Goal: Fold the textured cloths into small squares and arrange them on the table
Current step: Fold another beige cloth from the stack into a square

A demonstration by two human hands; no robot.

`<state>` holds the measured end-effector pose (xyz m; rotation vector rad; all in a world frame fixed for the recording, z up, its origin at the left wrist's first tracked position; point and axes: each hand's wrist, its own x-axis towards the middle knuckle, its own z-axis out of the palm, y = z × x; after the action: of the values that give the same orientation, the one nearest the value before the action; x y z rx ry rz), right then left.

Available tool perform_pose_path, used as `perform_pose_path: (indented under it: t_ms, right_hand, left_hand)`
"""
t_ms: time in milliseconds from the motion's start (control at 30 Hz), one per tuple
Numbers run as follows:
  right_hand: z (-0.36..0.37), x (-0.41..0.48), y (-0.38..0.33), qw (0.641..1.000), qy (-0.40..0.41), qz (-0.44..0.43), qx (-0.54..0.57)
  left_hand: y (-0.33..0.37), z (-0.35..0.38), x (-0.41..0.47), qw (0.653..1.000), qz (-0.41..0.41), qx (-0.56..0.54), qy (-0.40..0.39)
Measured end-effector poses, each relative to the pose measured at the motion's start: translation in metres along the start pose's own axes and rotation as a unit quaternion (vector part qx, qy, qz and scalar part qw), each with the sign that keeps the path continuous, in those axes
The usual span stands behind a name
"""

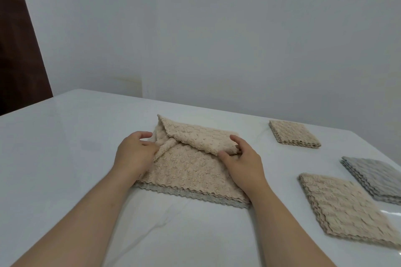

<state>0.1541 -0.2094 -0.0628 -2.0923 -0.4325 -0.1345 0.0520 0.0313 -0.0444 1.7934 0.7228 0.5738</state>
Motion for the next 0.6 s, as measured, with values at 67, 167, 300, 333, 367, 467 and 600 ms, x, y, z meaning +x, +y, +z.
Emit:
perform_pose_path:
  t_ms: [67,167,300,333,367,467,600]
  right_hand:
    - [0.000,0.001,0.000,1.000,-0.007,-0.005,-0.017]
    - [0.003,0.000,0.000,1.000,0.000,0.004,0.012]
    - [0.000,-0.003,-0.002,0.996,0.033,0.020,0.083]
    - [-0.001,-0.003,-0.002,0.993,0.043,0.022,0.104]
    - [-0.002,-0.002,-0.002,0.990,0.052,0.027,0.127]
    - [-0.004,0.000,0.002,0.981,0.076,0.031,0.174]
    - [-0.006,0.001,0.005,0.984,0.059,0.023,0.166]
  left_hand:
    - [-0.004,0.000,0.003,1.000,0.004,0.013,-0.006]
    - [-0.006,0.000,0.006,1.000,0.007,0.026,-0.006]
    - [-0.004,0.003,0.005,0.999,0.022,0.028,0.014]
    - [-0.003,0.003,0.004,0.999,0.025,0.027,0.020]
    - [-0.002,0.002,0.003,0.999,0.027,0.023,0.026]
    - [0.004,0.000,-0.002,0.999,0.024,-0.004,0.037]
    - [0.012,-0.002,-0.009,0.999,0.028,-0.023,0.037]
